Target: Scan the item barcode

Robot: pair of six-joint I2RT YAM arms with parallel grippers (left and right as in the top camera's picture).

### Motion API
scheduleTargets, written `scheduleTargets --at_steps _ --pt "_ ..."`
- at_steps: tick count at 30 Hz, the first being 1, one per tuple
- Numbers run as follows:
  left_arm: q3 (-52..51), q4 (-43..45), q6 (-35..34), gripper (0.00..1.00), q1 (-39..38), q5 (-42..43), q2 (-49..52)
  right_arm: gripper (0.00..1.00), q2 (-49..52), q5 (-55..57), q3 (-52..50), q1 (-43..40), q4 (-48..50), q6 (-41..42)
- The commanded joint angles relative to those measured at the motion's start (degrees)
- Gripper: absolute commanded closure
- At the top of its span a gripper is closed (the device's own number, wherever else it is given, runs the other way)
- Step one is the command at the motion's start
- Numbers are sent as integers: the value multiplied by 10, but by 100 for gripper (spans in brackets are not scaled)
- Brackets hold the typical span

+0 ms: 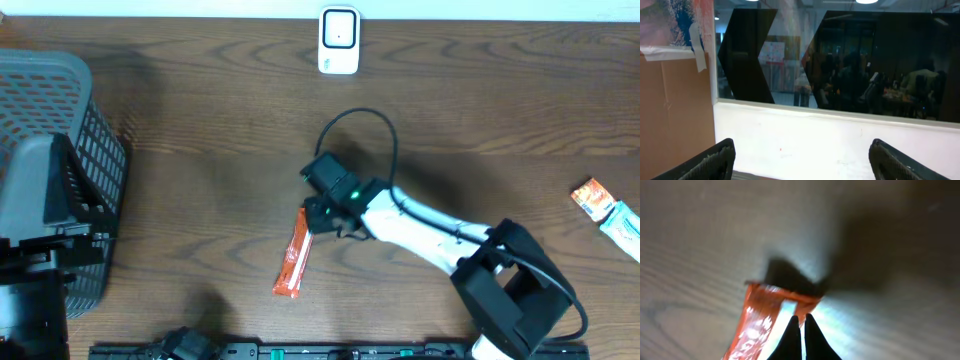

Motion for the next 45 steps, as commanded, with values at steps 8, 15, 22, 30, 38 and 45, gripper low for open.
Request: scheduleTargets --at_steps 8,15,22,30,38,45 --pt "-2 -1 -5 14 2 3 -3 99 -12 -93 10 52 -29 -44" --pt "-2 -1 -6 14 2 3 -3 95 30 -82 9 83 -27 -24" --pt "-2 -1 -5 14 2 3 -3 99 111 -102 12 57 -24 -1" --pt "-2 -1 -5 14 2 3 -3 99 83 -16 50 -58 -48 -76" --pt "-2 -1 -5 14 2 3 -3 99 61 -58 169 -135 -166 -191" --pt "-2 -1 -6 14 2 3 -3 70 71 -41 184 -79 -137 -154"
